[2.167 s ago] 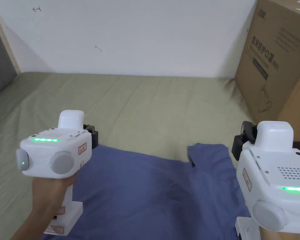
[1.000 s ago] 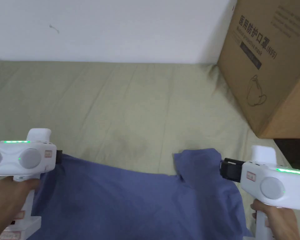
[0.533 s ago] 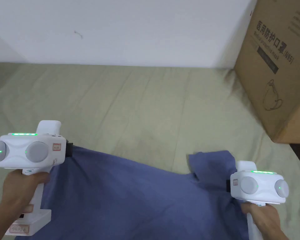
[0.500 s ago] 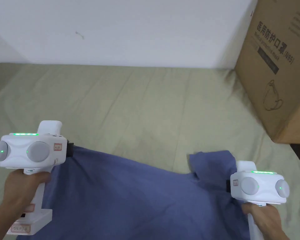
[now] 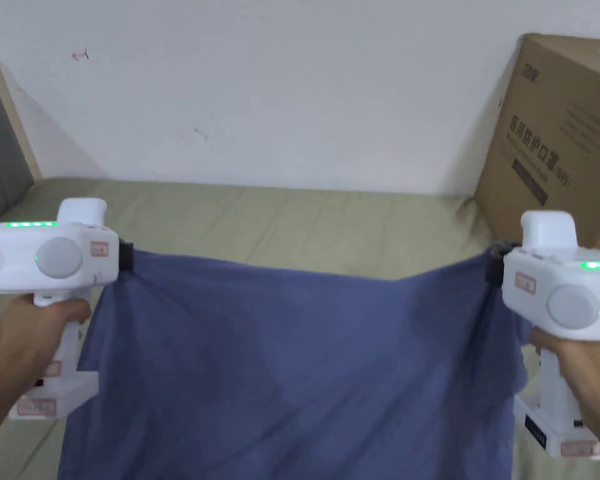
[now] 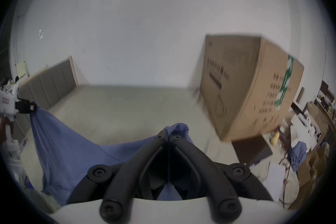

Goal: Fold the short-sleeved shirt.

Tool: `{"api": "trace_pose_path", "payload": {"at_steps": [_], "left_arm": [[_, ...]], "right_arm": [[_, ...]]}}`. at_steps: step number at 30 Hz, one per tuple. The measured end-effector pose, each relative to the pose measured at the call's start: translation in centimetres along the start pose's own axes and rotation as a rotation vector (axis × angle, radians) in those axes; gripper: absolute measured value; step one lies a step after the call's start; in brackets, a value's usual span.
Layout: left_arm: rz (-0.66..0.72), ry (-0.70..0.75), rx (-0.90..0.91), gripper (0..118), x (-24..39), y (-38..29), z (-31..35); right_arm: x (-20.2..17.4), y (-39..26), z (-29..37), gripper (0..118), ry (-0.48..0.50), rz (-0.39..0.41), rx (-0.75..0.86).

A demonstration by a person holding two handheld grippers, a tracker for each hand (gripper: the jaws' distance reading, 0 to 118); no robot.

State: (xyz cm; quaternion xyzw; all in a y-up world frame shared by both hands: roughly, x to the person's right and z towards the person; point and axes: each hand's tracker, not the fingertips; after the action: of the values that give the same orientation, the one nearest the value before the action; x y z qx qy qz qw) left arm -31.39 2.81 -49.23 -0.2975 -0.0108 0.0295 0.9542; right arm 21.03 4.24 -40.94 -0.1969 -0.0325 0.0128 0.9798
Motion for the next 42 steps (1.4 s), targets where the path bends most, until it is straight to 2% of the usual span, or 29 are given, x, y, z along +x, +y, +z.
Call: {"api": "trace_pose_path", "payload": {"at_steps": [8,12,20,26,33,38,42], "left_arm": [[-0.012,0.042,0.244,1,-1.3,12.0,6.5],[-0.011,0.060,0.327,1,-1.7,16.4,7.8],[-0.013,0.073,0.396,1,-2.0,20.0,5.1],[-0.006,0.063,0.356,1,-2.0,17.6,-1.3],[0.014,0.032,0.174,1,-2.6,9.1,-7.6],[0.039,0.011,0.070,1,-3.7,1.5,-8.2],[0.034,0.007,-0.024,1,-4.4,-5.0,-6.3]], "right_arm": [[-2.2,13.2,3.2,0,0.029,-0.020,0.275],[-2.7,18.3,3.4,0,0.047,-0.031,0.358],[-2.6,21.9,0.4,0,0.069,-0.048,0.416],[-2.9,18.0,-4.8,0,0.078,-0.037,0.367],[-2.7,8.9,-10.1,0,0.072,-0.062,0.166],[-2.7,1.9,-9.3,0,0.090,-0.073,0.073],[-2.8,-3.4,-6.7,0,0.120,-0.083,-0.012]]}}
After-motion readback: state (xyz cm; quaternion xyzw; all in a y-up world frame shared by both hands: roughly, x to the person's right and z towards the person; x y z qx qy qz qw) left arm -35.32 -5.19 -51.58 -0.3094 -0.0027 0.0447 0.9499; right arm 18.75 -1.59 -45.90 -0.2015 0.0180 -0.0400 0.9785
